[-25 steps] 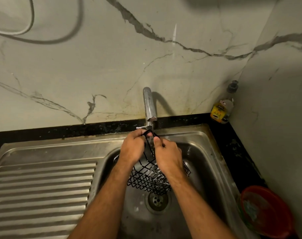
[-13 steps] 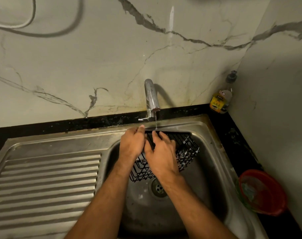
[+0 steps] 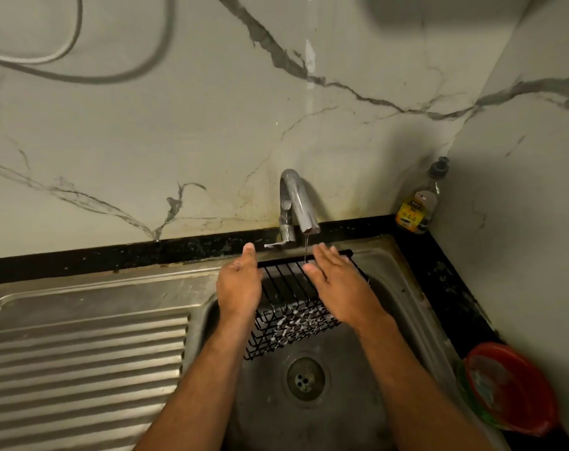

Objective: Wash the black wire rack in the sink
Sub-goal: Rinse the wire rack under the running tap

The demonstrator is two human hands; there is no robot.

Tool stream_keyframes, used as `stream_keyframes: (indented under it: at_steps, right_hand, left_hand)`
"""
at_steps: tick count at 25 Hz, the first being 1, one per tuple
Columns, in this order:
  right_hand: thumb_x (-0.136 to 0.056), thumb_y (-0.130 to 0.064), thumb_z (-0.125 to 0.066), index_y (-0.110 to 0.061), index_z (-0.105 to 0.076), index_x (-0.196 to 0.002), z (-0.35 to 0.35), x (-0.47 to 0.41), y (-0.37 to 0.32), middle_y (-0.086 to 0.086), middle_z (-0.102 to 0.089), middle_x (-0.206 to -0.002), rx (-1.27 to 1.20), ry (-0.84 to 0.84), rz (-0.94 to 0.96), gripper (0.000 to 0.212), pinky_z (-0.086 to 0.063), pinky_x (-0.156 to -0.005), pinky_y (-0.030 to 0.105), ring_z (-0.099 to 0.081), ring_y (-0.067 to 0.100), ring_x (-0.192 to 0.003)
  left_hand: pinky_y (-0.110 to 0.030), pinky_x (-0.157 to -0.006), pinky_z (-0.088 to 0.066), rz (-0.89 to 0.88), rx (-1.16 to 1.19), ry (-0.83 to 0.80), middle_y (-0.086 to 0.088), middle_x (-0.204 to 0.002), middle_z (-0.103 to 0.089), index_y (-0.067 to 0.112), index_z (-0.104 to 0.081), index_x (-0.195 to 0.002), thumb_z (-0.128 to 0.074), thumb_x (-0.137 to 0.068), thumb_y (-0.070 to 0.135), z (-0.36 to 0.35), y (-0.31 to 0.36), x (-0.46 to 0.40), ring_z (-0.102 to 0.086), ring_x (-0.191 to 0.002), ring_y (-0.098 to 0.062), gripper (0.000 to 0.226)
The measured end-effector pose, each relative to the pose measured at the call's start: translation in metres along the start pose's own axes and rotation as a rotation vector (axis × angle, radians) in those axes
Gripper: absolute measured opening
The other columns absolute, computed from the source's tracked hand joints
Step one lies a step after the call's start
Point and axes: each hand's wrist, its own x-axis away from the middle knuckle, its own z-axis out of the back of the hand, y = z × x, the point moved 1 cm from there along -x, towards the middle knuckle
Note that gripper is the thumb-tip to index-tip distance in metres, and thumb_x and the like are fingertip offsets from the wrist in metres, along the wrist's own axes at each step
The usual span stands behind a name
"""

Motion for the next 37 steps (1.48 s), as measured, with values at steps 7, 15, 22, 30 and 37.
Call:
stream_keyframes:
  at_steps: [7,15,22,30,37]
  right_hand:
    - [-0.106,-0.044,-0.019,-0.024,-0.008,-0.156,-0.007,-0.014,-0.012,-0.008,-0.005,-0.163,0.124,-0.001,0.139,0.055,0.007,-0.119,0.028,0.002,0.009,-0.151]
    - [-0.106,-0.045,-0.018,-0.023,-0.010,-0.157,-0.012,-0.010,-0.012,-0.003,-0.012,-0.164,0.157,-0.019,0.159,0.056,0.005,-0.122,0.032,0.000,0.012,-0.151]
    - [-0.106,-0.047,-0.016,-0.023,0.004,-0.156,-0.025,0.025,-0.037,-0.006,0.011,-0.162,0.255,-0.094,0.330,0.060,0.011,-0.121,0.032,0.015,0.010,-0.150]
    - [-0.106,-0.046,-0.020,-0.025,-0.003,-0.157,-0.017,0.024,-0.014,-0.008,0.002,-0.164,0.160,-0.125,0.251,0.058,0.002,-0.124,0.035,0.010,0.007,-0.150]
    - [-0.078,-0.074,-0.060,-0.049,-0.009,-0.153,0.007,-0.004,0.028,0.002,-0.001,-0.166,-0.275,0.056,-0.360,0.094,-0.021,-0.117,0.057,-0.017,0.032,-0.149]
  left_hand:
    - [-0.029,-0.067,-0.042,0.059,0.031,-0.020,0.006,-0.056,-0.058,0.019,-0.055,-0.059,-0.051,-0.105,0.044,0.002,-0.001,-0.020,-0.056,-0.062,-0.016,0.052]
    - [-0.028,-0.065,-0.040,0.067,0.056,-0.002,-0.001,-0.060,-0.046,0.020,-0.046,-0.062,-0.054,-0.104,0.042,0.013,-0.017,-0.012,-0.045,-0.059,-0.017,0.048]
    - [-0.032,-0.076,-0.043,0.133,0.117,0.002,-0.003,-0.070,-0.056,0.015,-0.060,-0.082,-0.054,-0.103,0.046,0.015,-0.026,-0.001,-0.055,-0.070,-0.019,0.037]
    - [-0.030,-0.061,-0.035,0.166,0.108,0.042,-0.004,-0.072,-0.049,0.020,-0.054,-0.075,-0.055,-0.103,0.044,0.015,-0.025,0.006,-0.045,-0.065,-0.019,0.037]
    - [-0.043,-0.069,-0.040,0.253,0.225,0.066,-0.001,-0.057,-0.037,0.025,-0.046,-0.059,-0.059,-0.097,0.052,0.032,-0.057,-0.007,-0.040,-0.067,-0.027,0.049]
